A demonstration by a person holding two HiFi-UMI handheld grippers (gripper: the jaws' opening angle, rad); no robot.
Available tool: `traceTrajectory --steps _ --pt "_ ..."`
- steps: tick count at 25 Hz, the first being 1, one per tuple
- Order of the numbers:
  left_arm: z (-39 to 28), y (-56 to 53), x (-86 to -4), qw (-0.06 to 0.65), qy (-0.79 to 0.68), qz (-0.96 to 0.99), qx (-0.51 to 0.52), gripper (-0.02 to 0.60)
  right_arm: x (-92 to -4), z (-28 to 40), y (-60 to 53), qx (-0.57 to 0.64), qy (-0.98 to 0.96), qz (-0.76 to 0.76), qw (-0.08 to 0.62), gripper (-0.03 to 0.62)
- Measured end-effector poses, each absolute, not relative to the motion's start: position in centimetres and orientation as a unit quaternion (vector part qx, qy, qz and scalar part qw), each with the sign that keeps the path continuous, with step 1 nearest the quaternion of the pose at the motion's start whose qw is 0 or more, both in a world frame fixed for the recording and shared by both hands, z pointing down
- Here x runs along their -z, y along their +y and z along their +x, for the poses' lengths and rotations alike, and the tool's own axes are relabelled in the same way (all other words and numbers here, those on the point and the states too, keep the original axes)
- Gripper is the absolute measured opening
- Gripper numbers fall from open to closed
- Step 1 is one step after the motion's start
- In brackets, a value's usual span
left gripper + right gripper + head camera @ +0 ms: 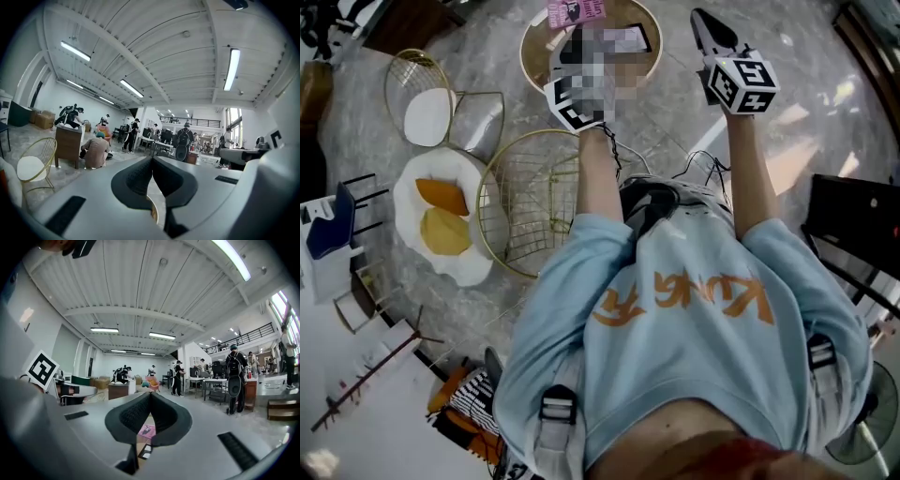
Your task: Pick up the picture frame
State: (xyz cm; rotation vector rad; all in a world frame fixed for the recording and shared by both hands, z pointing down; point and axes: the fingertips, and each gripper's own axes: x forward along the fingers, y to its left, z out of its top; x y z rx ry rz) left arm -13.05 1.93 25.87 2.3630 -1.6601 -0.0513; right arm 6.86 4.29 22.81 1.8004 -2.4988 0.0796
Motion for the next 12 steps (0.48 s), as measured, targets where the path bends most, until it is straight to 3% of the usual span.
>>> traceTrajectory --steps 6,12 --pt "-13.7 1.0 -28.9 0.187 -0.564 0.804 0.032 0.02 -24.0 6.7 5.3 -0.016 -0.8 0.595 0.075 -0.003" --pt "-13.4 -0.8 -30.3 0.201 -0.554 0.807 0.033 0.02 -24.1 8.4 5.0 -0.017 -0.779 0.621 0.085 -0.003"
